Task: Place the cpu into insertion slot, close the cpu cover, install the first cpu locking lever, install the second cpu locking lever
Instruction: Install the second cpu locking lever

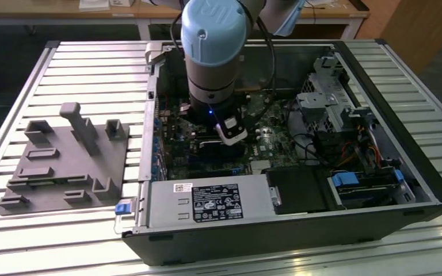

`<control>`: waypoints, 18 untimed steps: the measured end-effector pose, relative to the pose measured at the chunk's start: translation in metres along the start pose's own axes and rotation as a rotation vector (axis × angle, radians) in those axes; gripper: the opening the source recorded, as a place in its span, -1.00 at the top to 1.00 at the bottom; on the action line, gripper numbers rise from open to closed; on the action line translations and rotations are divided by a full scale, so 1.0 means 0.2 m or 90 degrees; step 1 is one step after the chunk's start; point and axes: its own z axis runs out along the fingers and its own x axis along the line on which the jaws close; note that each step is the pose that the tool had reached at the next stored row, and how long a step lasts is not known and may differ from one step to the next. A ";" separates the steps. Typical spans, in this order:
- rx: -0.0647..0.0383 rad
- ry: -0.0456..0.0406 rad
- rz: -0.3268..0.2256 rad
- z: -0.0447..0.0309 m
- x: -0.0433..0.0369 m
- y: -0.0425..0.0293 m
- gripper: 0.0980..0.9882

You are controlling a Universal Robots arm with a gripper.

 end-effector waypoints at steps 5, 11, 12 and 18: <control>-0.007 0.0006 0.000 0.014 0.001 -0.005 0.98; -0.008 0.0008 0.000 0.019 0.002 -0.006 0.98; -0.008 0.0007 0.000 0.017 0.001 -0.005 0.98; -0.008 0.0008 0.000 -0.031 0.002 0.010 0.98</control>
